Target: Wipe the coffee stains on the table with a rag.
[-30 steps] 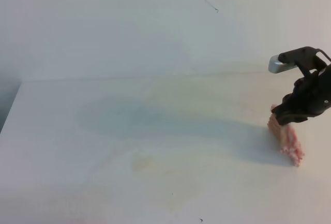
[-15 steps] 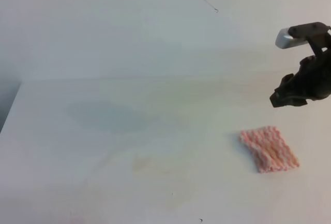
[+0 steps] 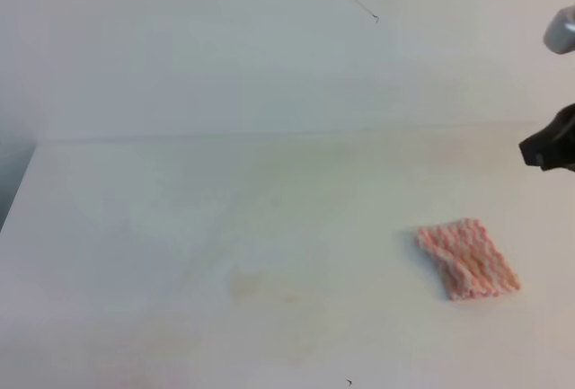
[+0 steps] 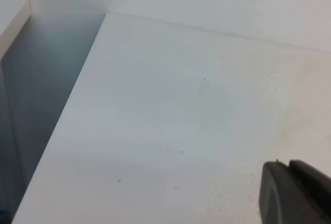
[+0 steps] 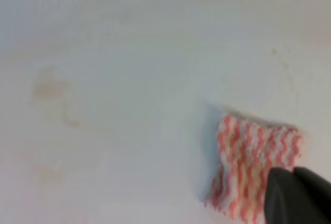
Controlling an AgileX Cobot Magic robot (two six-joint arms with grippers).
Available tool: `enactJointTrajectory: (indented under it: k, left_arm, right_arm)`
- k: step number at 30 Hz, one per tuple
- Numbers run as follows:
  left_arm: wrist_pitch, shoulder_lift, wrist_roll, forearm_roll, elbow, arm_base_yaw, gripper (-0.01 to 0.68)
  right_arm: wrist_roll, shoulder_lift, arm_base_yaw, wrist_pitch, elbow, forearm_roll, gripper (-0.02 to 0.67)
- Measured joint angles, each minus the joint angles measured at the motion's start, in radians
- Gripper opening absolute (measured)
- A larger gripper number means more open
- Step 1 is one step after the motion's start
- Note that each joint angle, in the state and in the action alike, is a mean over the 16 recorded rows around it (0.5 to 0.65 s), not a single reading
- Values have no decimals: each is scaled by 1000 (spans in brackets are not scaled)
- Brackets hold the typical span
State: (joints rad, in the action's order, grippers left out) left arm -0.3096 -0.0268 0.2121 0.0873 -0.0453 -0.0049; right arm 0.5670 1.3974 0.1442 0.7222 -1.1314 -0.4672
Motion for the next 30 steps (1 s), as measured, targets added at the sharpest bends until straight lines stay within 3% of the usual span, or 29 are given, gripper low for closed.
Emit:
enactJointTrajectory:
  k: [12,30]
  left_arm:
    - [0,0,0,0,0,0,1]
    - [0,0,0,0,0,0,1]
  right_arm:
    - [-72,-371,0,-81,295,2,1]
    - [-84,-499,-1,6,327,14,-3]
